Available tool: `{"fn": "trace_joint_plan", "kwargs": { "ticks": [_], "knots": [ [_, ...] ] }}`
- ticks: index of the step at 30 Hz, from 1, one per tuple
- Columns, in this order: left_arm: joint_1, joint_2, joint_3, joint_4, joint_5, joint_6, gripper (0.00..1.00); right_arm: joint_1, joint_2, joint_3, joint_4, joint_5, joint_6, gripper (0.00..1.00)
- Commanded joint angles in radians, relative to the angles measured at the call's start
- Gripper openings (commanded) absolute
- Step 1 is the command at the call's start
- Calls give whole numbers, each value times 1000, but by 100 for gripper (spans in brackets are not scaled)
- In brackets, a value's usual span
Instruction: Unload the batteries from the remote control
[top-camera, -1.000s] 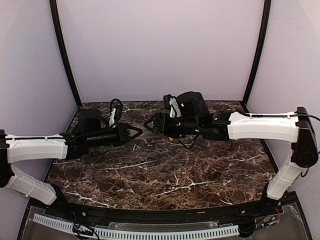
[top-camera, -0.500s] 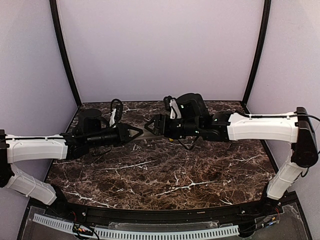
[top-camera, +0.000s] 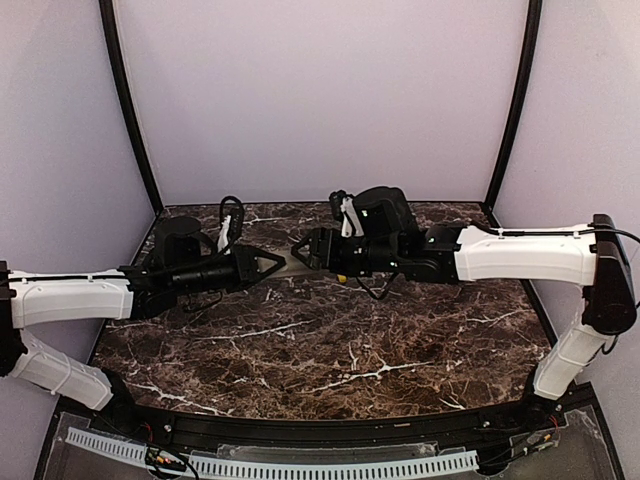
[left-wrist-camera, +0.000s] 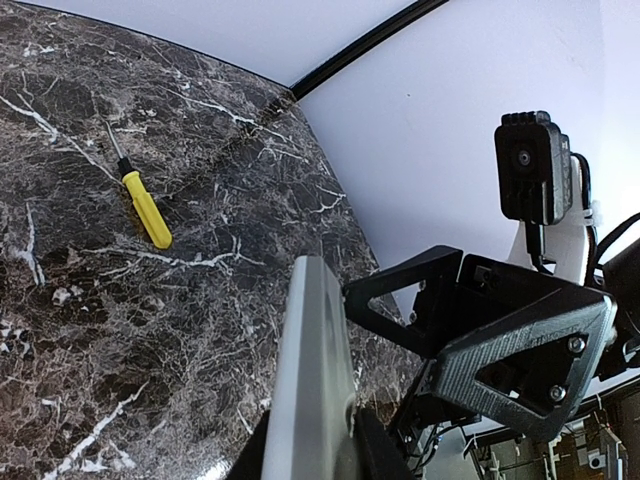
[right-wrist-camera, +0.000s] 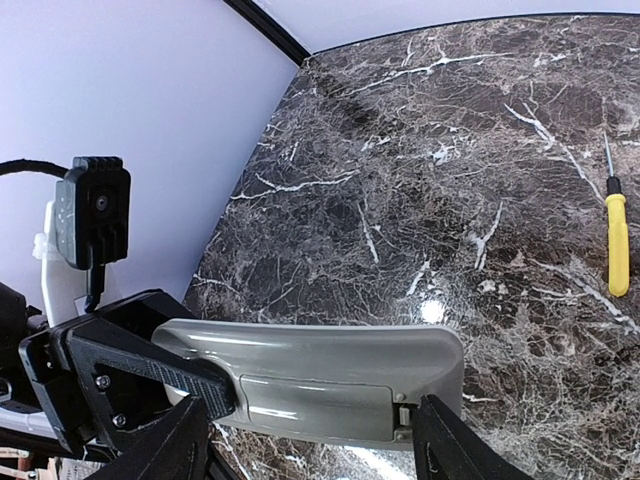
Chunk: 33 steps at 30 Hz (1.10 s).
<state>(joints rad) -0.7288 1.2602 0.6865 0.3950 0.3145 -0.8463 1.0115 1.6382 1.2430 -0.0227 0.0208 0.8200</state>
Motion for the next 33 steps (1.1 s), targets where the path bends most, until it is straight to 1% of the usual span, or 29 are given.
{"fn": "trace_joint_plan", "kwargs": {
  "ticks": [1,13,20,22,33],
  "knots": [
    [-6,-33,16,50,6,-2,0,-7,-10,-11,3,6,-7,69],
    [-10,-25,15,74,16,-7,0,-7,9,-2,17,-16,-10,69],
    [-10,-31,1,97,21,-11,0,-9,20,21,18,-82,-19,69],
    [-10,-35,0,101,22,-11,0,-12,20,21,48,-91,-18,69],
    [-10,-51,-26,159,37,-10,0,-56,-10,-34,127,-200,-16,69]
  ]
}}
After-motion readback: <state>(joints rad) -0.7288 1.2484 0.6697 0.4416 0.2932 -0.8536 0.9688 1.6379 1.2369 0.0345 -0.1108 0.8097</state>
